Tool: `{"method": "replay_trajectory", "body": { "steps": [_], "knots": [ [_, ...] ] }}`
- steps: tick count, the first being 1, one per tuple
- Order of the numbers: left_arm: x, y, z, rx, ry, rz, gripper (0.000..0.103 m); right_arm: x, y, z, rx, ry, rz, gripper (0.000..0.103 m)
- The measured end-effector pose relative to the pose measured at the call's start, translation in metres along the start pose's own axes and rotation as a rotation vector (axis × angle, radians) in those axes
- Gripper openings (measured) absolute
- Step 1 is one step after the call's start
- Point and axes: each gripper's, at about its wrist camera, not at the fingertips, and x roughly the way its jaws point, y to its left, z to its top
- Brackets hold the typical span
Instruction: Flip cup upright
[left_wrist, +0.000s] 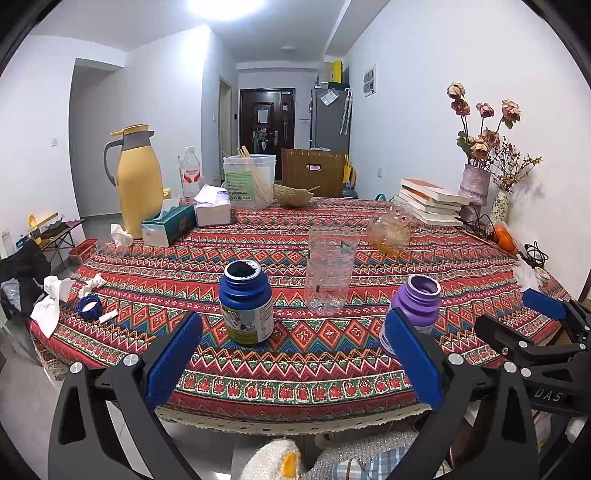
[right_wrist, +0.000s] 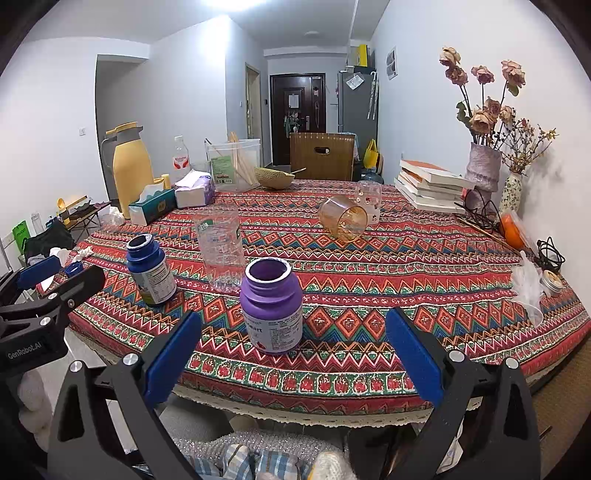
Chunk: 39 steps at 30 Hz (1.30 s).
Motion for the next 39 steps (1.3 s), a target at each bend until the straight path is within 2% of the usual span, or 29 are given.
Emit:
{"method": "replay_trajectory", "body": {
  "steps": [33, 39],
  "knots": [
    [-0.001, -0.002, 0.000, -0.001, -0.002, -0.009, 0.096, -0.003, -0.002, 0.002, -0.001, -0.009, -0.007, 0.096],
    [-0.002, -0.008, 0.009, 0.004, -0.003, -0.027, 0.096, -0.010, -0.009, 0.009, -0.002, -0.028, -0.023, 0.096]
  ]
}}
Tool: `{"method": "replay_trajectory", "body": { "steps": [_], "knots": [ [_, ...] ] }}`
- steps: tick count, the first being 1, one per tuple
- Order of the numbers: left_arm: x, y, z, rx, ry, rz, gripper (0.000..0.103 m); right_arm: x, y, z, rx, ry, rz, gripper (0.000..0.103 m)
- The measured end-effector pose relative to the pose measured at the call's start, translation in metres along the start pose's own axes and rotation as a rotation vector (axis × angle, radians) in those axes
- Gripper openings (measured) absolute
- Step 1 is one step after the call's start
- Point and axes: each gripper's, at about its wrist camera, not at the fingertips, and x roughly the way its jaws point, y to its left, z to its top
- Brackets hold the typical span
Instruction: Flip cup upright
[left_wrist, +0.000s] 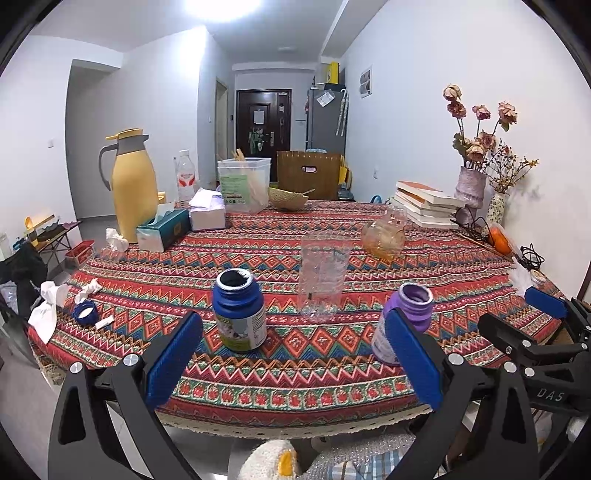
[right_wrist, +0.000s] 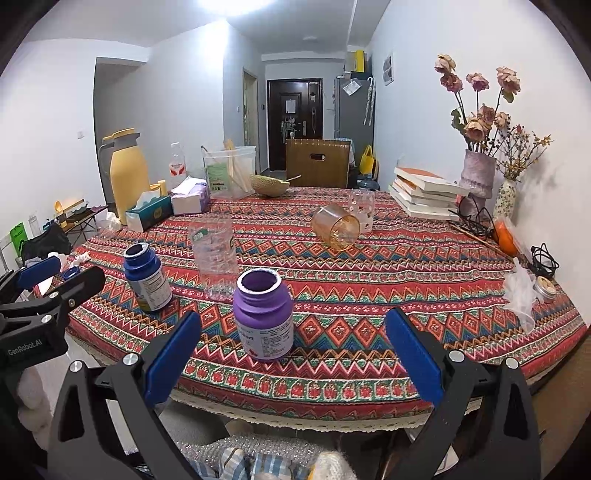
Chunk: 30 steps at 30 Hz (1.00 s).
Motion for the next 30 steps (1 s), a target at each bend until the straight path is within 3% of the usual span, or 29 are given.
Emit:
{"method": "replay_trajectory", "body": {
  "steps": [30],
  "knots": [
    [0.057, -0.088, 0.095, 0.179, 0.077, -0.141, 0.096, 0.028, -0.089, 0.041, 0.094, -0.037, -0.086, 0.096]
  ]
}}
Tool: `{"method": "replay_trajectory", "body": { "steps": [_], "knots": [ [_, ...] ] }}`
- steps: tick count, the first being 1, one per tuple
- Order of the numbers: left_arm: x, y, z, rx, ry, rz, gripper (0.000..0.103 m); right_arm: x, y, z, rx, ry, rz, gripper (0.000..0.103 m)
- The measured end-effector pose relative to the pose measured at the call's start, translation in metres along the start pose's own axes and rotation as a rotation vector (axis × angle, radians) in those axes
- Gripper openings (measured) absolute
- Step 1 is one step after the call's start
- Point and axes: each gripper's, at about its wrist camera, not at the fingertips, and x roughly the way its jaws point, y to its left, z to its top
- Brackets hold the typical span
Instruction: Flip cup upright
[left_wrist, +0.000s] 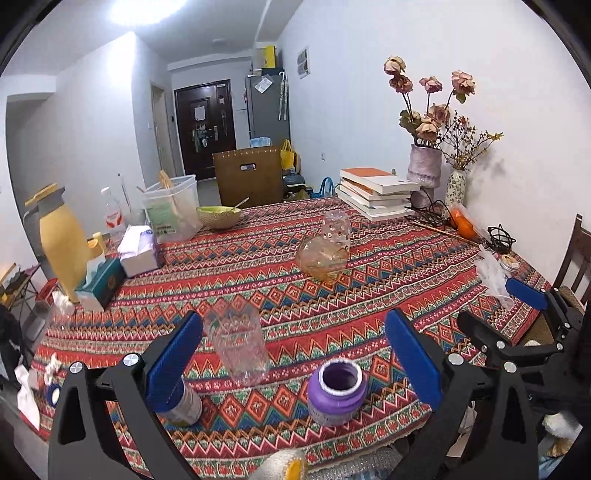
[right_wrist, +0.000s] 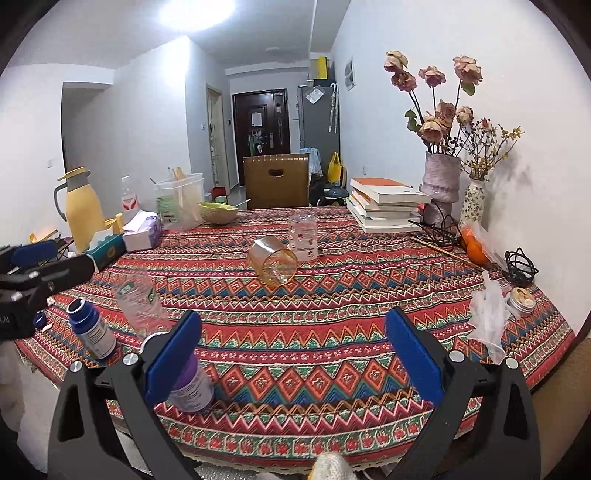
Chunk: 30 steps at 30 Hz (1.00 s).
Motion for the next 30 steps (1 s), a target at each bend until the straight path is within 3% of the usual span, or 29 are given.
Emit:
{"method": "replay_trajectory", "body": {
  "steps": [6, 20, 30],
  "knots": [
    [0.010, -0.010, 0.027, 0.052, 0.013, -0.004, 0.096, 0.011, -0.011, 0.006, 0.006, -0.002, -0.023, 0.096],
    [0.051, -0.035, 0.080, 0.156, 0.141, -0.034, 0.096, 0.043, -0.053, 0.022, 0.037, 0.006, -0.101, 0.096],
    [0.119, -0.055, 0.124, 0.129, 0.302, -0.019, 0.096, 0.077, -0.099, 0.034, 0.076, 0.036, -0.160, 0.096]
  ]
}}
